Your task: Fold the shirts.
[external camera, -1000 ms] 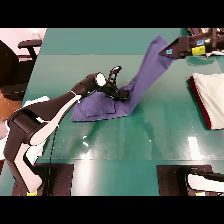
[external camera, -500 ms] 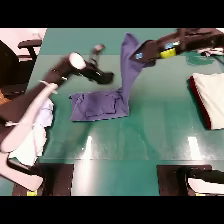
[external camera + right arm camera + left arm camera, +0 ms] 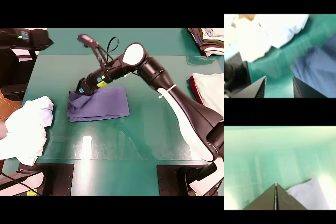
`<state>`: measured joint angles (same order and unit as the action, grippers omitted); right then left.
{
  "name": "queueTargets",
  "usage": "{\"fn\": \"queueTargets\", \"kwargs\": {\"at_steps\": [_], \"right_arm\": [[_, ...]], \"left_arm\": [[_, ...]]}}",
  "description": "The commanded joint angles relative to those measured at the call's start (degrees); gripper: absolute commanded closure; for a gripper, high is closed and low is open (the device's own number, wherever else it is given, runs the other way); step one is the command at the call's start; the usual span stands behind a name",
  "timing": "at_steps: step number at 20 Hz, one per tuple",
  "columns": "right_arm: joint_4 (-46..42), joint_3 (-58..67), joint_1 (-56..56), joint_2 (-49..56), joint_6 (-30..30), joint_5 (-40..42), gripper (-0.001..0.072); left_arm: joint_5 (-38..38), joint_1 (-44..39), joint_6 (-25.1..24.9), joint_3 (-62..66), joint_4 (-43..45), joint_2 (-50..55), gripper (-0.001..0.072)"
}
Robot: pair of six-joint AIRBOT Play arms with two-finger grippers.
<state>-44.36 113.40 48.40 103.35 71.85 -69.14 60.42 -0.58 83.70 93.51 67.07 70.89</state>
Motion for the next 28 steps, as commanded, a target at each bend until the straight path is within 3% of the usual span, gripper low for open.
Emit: {"fn": "queueTargets", "kwargs": {"at_steps": [1,6,8,12,20,23,24,25,28], "right_arm": [[-4.5,-6.2,-2.7,-2.1,0.3,-3.1,0.0314],[-9.8,-29.2,-19.0,-13.0,5.6,0.3,0.0310],[-7.4,-36.4,-25.3,-14.1,6.8,3.0,0.0092],[0.4,-41.9,-30.5,-9.9,6.1,4.5,0.0090],[9.5,-28.1,-21.4,6.7,4.8,1.5,0.0102],[9.8,-23.6,-18.9,9.2,4.3,1.6,0.0457],[9.8,-22.1,-18.8,9.2,2.9,1.7,0.0642],[9.7,-20.4,-19.3,9.2,2.5,1.6,0.0693],[9.5,-13.2,-24.4,8.0,3.1,0.3,0.0693]], "left_arm": [[3.5,1.7,-0.2,0.0,0.3,-2.1,0.0682],[4.8,1.7,-0.2,-0.9,-1.2,-1.9,0.0682],[4.7,1.7,-0.2,-1.2,-2.5,-1.7,0.0682],[3.9,0.3,-0.2,-1.4,-3.2,-0.9,0.0682],[1.2,-7.0,-1.7,-1.4,-3.5,1.1,0.0682],[1.2,-7.0,-1.7,-1.4,-4.3,1.1,0.0682],[1.2,-7.0,-1.7,-1.4,-4.9,1.1,0.0682],[1.2,-7.0,-1.7,-1.4,-6.2,1.1,0.0683],[1.4,-7.0,-1.7,-1.4,-8.1,1.1,0.0683]]}}
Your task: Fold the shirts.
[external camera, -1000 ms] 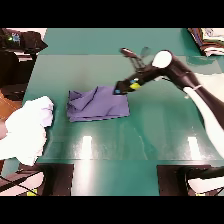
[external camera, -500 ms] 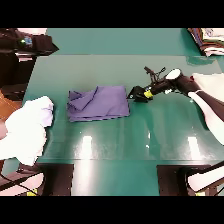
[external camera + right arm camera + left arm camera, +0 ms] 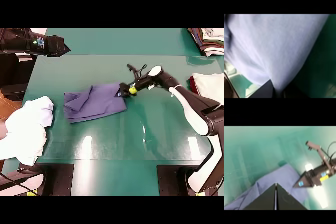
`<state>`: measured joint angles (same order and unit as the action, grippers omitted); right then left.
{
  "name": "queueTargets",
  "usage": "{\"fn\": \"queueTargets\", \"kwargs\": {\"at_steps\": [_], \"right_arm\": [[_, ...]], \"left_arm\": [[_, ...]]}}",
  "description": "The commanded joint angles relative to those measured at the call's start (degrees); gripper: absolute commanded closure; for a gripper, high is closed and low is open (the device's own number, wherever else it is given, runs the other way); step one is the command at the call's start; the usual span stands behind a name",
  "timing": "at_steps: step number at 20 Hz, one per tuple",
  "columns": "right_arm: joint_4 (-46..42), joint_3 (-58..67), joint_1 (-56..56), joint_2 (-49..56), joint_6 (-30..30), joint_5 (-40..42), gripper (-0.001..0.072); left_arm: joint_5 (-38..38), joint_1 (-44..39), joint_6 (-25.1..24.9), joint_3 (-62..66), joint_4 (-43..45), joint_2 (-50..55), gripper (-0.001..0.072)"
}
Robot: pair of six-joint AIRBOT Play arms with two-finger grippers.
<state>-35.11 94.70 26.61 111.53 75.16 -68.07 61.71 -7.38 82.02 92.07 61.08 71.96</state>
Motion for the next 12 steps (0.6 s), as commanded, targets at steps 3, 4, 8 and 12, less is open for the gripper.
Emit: {"fn": "queueTargets", "kwargs": {"at_steps": [3,4,8,12], "right_arm": [[-7.3,12.4,-11.7,-4.0,5.6,-3.2,0.0693],[-11.2,14.4,-15.1,-5.6,7.3,-4.3,0.0693],[-19.1,18.6,-30.2,-11.3,9.4,-6.7,0.0693],[-18.9,18.5,-45.6,-14.3,9.4,-7.7,0.0693]], "left_arm": [[0.8,-0.9,0.0,0.0,-3.2,0.0,0.0683],[0.7,-2.2,0.0,0.0,-3.0,0.0,0.0683],[-3.1,-9.0,-1.1,0.0,-2.8,0.0,0.0682],[-7.3,-14.7,-1.1,0.0,-2.8,0.0,0.0682]]}}
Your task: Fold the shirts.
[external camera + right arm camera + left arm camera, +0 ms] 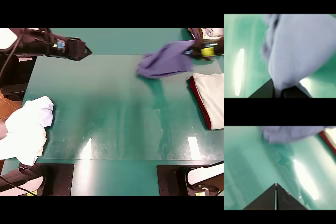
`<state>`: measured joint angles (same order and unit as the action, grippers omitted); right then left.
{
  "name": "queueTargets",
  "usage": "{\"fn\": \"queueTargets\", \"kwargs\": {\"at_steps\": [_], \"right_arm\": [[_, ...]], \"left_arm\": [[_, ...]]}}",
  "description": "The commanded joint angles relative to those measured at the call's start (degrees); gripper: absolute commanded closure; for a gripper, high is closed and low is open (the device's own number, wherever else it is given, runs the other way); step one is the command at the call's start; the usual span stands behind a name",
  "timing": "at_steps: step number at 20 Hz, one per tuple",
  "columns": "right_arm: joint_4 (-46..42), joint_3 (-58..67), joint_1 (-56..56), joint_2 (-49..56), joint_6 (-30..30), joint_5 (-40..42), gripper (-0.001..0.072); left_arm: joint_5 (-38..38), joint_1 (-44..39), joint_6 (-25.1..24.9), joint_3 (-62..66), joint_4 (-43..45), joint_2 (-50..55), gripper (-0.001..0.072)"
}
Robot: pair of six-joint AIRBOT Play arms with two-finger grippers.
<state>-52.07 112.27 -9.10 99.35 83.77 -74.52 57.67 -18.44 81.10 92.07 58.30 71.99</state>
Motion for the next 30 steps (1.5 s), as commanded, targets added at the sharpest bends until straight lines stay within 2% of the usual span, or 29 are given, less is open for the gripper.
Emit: {"fn": "queueTargets", "kwargs": {"at_steps": [1,6,12,15,18,22,26,30], "right_arm": [[-1.8,0.9,-12.8,-2.2,0.8,-1.6,0.0693],[-1.5,0.9,-20.8,-1.9,0.7,-1.0,0.0693],[-1.3,1.0,-21.7,-4.8,0.5,3.3,0.0693],[3.2,1.0,-22.1,-7.8,-0.7,4.5,0.0693],[4.0,0.9,-23.5,-10.4,-1.4,3.2,0.0693],[3.7,0.9,-26.6,-12.1,-1.4,-2.9,0.0693],[-8.5,0.7,-27.3,-12.2,-1.3,-13.5,0.0693],[-15.9,-9.6,-28.2,-16.0,-1.1,-14.0,0.0693]], "left_arm": [[-4.2,-4.6,-0.2,0.0,0.0,0.0,0.0682],[-4.9,-5.9,-0.1,0.0,0.0,0.0,0.0683],[-4.7,-5.9,-0.1,0.0,0.0,0.0,0.0682],[-4.7,-5.9,-0.1,0.0,0.0,0.0,0.0682],[-4.5,-5.9,-0.2,0.0,0.0,0.0,0.0682],[-4.5,-5.9,-0.2,0.0,0.0,0.0,0.0682],[-4.4,-5.9,-0.7,0.0,0.0,0.0,0.0682],[-3.4,-5.9,-1.7,0.0,0.0,0.0,0.0682]]}}
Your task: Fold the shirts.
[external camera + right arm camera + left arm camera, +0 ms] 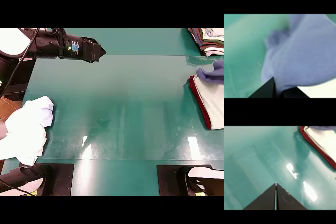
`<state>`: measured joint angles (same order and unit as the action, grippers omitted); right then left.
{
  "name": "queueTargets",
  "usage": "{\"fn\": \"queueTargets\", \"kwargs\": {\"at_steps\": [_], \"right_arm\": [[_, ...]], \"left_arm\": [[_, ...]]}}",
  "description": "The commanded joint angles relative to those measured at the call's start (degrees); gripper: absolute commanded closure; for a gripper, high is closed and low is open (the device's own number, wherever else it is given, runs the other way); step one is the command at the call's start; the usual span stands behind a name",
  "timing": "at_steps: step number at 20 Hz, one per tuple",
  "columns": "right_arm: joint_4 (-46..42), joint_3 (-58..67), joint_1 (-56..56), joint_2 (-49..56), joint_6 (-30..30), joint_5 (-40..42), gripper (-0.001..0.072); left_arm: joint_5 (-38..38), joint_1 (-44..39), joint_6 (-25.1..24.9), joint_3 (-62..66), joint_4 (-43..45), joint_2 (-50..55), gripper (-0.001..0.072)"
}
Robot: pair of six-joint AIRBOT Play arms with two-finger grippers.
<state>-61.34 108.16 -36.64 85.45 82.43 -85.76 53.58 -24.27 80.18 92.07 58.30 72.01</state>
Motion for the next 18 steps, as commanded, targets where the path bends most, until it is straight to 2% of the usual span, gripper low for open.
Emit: {"fn": "queueTargets", "kwargs": {"at_steps": [1,2,3,5,6,10,13,15,18], "right_arm": [[-8.2,-9.2,-1.2,-3.5,0.2,-2.8,0.0692],[-9.5,-12.5,-1.8,-4.6,0.2,-2.7,0.0691],[-10.6,-15.6,-2.4,-5.5,0.2,-2.8,0.0625],[-10.8,-20.5,-4.3,-6.8,0.2,-3.0,0.0070],[-10.6,-22.2,-5.3,-7.5,0.3,-3.2,0.0010],[-8.3,-24.0,-6.6,-11.9,1.6,-1.8,0.0017],[5.4,-24.0,-4.7,-16.2,1.6,0.6,0.0017],[10.7,-24.0,-0.4,-18.9,1.6,2.1,0.0018],[10.3,-24.0,9.5,-22.6,1.5,4.5,0.0020]], "left_arm": [[0.7,0.0,-0.8,0.0,0.1,0.0,0.0682],[0.7,0.0,-1.2,0.0,0.2,0.0,0.0682],[0.7,0.0,-1.2,0.0,0.2,0.0,0.0682],[0.8,0.0,-1.2,0.0,0.2,0.0,0.0682],[0.9,0.0,-1.2,0.0,0.2,0.0,0.0682],[0.9,0.0,-1.2,0.0,0.2,0.0,0.0682],[0.9,0.0,-1.2,0.0,0.2,0.0,0.0682],[-0.3,0.0,-1.2,0.0,0.2,0.0,0.0682],[-0.4,0.0,-1.1,0.0,0.4,0.0,0.0682]]}}
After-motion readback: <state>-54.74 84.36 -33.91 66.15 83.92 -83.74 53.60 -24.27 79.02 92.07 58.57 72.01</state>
